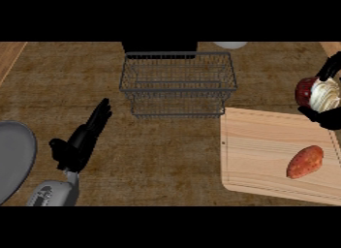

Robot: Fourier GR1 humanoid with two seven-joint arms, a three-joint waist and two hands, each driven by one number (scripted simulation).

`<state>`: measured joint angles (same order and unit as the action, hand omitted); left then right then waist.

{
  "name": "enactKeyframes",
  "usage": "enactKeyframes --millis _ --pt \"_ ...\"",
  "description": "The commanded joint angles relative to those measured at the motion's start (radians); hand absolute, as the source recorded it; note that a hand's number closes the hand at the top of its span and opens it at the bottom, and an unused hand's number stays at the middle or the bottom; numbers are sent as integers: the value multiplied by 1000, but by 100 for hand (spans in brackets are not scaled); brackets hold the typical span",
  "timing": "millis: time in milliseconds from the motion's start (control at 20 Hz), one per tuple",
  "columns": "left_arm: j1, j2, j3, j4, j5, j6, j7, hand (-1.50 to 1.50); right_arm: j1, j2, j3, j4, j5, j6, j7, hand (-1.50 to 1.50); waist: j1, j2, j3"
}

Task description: Pick the cupcake from the cutting board and place it in the tiered basket

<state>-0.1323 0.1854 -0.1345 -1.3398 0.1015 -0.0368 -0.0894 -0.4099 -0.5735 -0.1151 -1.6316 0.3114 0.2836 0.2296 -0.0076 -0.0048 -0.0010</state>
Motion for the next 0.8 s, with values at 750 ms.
enactKeyframes --millis 750 --pt "-19 -30 16 42 -38 -22 -60 0 -715 323 186 318 79 -60 507 150 27 8 0"
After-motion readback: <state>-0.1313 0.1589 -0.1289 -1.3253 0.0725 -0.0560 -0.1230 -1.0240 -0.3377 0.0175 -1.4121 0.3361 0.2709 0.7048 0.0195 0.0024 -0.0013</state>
